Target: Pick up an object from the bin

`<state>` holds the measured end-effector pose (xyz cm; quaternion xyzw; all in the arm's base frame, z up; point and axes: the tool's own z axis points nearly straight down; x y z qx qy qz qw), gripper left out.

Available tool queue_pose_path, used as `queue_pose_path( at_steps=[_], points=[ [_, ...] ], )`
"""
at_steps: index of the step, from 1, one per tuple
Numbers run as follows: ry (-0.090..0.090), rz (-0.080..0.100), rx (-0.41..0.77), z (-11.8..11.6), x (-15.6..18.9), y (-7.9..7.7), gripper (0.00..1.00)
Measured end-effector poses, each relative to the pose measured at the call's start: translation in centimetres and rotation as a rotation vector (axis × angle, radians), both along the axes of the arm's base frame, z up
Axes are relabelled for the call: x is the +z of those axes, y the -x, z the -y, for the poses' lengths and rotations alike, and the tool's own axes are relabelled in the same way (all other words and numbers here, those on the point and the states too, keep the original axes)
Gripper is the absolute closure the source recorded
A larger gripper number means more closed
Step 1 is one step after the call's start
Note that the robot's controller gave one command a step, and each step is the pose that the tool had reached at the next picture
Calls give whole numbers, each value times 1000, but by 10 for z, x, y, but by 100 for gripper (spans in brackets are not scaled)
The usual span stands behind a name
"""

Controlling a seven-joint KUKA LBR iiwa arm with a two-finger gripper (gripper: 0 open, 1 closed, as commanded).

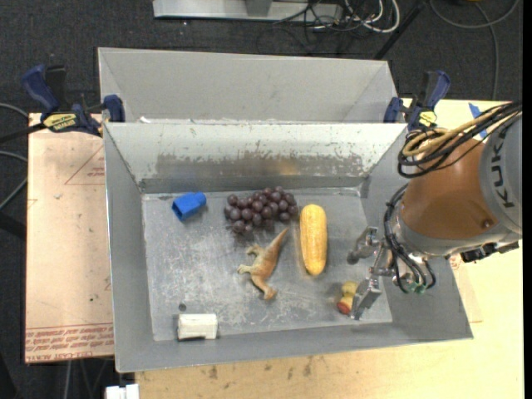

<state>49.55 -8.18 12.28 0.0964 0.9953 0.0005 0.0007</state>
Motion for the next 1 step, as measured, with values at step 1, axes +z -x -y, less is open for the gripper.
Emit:
queue_pose_path(
  at_steps=[1],
  points=[
    [1,2,158,-3,-47,-3,0]
  ],
)
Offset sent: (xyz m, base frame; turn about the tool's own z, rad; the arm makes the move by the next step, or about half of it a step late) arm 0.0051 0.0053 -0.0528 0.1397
